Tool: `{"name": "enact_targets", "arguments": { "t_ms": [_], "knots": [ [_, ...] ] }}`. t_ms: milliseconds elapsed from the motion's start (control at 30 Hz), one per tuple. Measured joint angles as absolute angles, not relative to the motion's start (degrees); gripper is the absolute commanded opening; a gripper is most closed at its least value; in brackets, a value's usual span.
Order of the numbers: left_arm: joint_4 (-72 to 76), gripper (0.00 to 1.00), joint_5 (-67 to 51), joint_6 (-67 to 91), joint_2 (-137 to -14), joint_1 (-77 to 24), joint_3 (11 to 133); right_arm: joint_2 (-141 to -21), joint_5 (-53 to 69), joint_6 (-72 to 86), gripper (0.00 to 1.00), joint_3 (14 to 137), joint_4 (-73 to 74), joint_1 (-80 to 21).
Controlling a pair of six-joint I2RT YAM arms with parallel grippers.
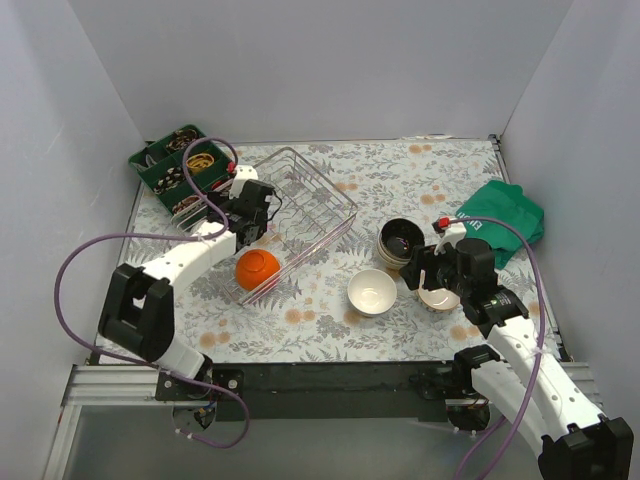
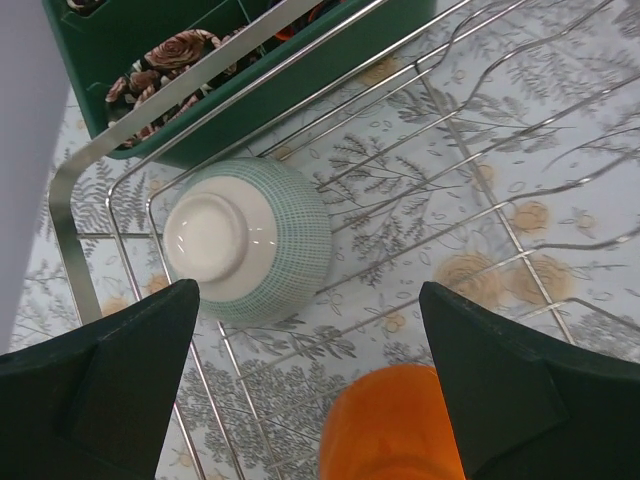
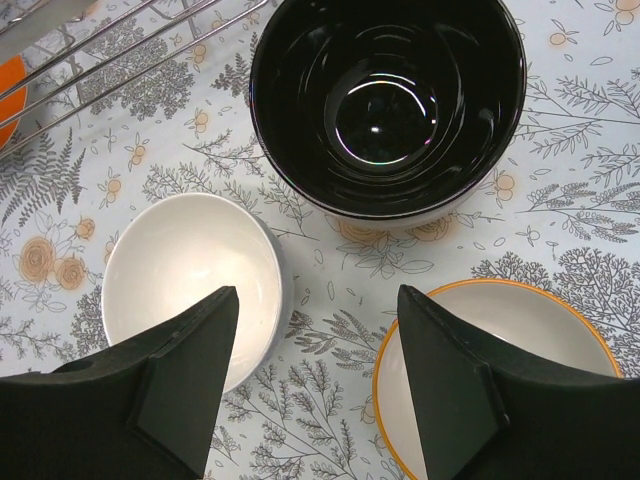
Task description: Unload the bowls from the dish rack
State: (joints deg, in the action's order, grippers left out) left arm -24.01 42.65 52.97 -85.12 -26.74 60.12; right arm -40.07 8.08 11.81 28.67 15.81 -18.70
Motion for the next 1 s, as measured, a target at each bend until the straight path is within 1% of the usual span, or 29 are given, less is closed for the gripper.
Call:
{"name": "enact_targets", "arguments": {
  "t_ms": [167, 367, 467, 1000],
  "knots": [
    [-23.8, 0.94, 46.8, 48.2, -91.9, -26.2, 61.8, -40.1, 8.7, 11.8, 0.73, 28.3, 15.7, -18.7],
    [-23.7, 0.97, 49.3, 44.9, -96.9, -24.9, 62.5, -40.1, 9.5, 11.8, 0.73, 28.3, 15.2, -18.7],
    [-23.6, 0.98, 50.4, 44.0, -98.9, -24.5, 62.9, -40.1, 9.7, 11.8, 0.73, 28.3, 15.0, -18.7],
    [-22.0, 0.98, 54.3, 40.7, -104.8, -24.1, 63.4, -40.1, 10.5, 11.8, 0.73, 28.3, 14.8, -18.7]
  ]
}}
